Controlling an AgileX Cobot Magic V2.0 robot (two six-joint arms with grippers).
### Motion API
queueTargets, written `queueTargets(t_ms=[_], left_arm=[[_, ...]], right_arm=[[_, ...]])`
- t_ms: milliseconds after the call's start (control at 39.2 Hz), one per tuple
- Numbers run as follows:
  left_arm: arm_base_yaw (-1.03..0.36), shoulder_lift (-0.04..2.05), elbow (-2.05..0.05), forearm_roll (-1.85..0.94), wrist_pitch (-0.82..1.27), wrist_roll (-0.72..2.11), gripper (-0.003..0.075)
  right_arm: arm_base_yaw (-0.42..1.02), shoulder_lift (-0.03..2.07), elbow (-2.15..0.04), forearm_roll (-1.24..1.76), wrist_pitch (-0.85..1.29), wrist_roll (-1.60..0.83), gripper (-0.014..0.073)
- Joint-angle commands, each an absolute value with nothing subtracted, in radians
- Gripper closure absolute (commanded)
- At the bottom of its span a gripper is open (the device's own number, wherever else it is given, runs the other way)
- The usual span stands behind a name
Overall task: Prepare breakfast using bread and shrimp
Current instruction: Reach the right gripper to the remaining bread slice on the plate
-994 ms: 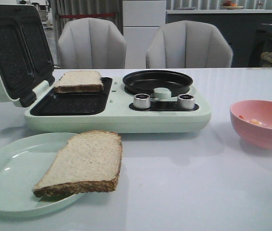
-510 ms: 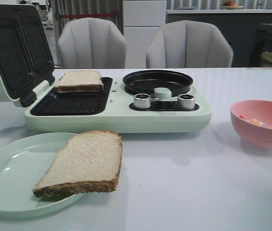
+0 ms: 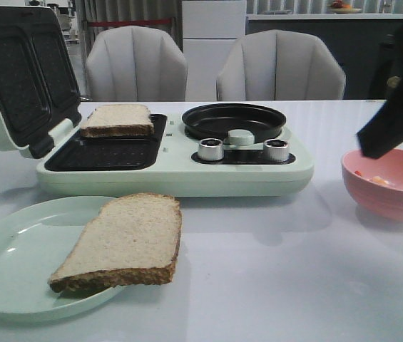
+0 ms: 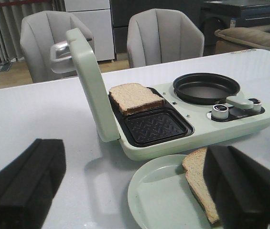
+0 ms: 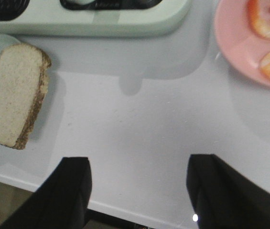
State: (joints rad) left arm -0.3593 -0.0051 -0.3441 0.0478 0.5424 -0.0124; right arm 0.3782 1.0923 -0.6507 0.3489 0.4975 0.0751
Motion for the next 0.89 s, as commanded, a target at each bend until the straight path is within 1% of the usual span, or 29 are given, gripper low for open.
queueTargets(t_ms=[0, 102, 255, 561, 637, 739, 867], left_arm=[[-0.359, -0.018, -0.371, 0.038, 0.459, -0.026, 0.0085], [-0.359, -0.018, -0.371, 0.038, 0.459, -0.026, 0.0085], [-0.359, -0.018, -0.371, 0.038, 0.459, -0.026, 0.0085], [-0.359, -0.018, -0.371, 0.038, 0.459, -0.026, 0.0085], [-0.359, -0.018, -0.371, 0.038, 0.459, -0.026, 0.0085], [-0.359, -0.018, -0.371, 0.038, 0.459, -0.026, 0.0085], [-0.359, -0.018, -0.371, 0.038, 0.459, -0.026, 0.0084]], right_arm=[[0.415, 1.2, -0.731, 0.452, 0.452, 0.016, 0.0062], [0.434, 1.317, -0.786, 0.606, 0.455, -0.089, 0.0062], [0.435, 1.449, -0.832, 0.893, 0.457, -0.314, 0.0062], [0.433, 1.664, -0.848, 1.664, 0.555, -1.033, 0.0062], [0.433, 1.713, -0.848, 1.802, 0.573, -1.124, 0.0062], [0.433, 1.771, -0.849, 1.902, 0.613, -1.194, 0.0062], [0.432, 1.843, -0.874, 1.903, 0.69, -1.203, 0.0062]])
